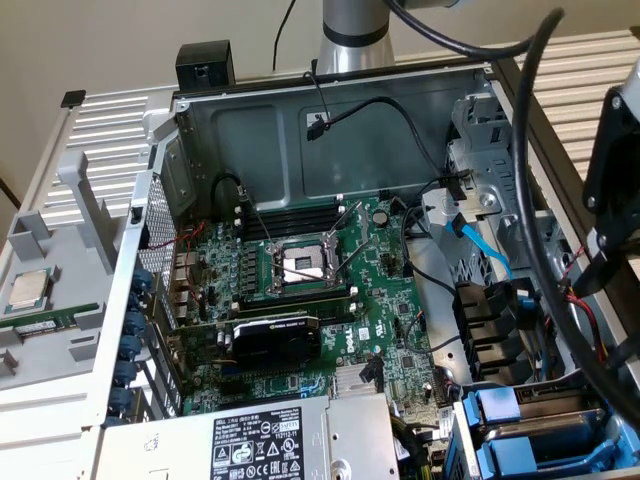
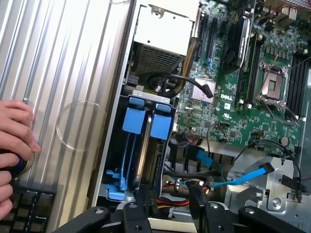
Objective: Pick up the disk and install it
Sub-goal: 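Insert the first disk wire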
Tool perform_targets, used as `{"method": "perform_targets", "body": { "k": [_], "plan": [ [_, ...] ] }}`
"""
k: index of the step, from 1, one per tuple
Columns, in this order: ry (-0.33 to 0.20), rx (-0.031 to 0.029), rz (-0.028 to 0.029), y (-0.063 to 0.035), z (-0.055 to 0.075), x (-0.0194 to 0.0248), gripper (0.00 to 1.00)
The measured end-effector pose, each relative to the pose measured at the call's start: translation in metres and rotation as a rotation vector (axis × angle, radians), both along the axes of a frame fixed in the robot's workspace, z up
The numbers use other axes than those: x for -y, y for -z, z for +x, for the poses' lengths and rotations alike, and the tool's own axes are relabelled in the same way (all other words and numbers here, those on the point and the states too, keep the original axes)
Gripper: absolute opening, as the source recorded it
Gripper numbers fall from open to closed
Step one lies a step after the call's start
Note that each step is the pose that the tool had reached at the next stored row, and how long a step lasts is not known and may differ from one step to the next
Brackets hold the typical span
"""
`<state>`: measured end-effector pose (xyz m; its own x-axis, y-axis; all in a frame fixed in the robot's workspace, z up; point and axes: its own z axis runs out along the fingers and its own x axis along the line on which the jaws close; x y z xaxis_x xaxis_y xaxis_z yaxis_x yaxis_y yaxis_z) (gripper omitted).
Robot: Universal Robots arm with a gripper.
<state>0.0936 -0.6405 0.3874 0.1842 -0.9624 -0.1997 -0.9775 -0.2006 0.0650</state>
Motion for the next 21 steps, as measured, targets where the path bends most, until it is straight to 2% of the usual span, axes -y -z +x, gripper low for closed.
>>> {"method": "perform_targets", "body": {
  "k": [5,9,15,21],
  "plan": [
    [-0.002,-0.0121,0.0053,0.0048,0.003,0.0065,0.46],
    [-0.006,-0.0263,0.0083,0.009,0.004,0.0108,0.46],
    [-0.02,-0.0458,0.0142,0.0146,0.005,0.0134,0.46],
    [-0.051,-0.0574,0.024,0.0191,0.008,0.0138,0.46]
  ]
}}
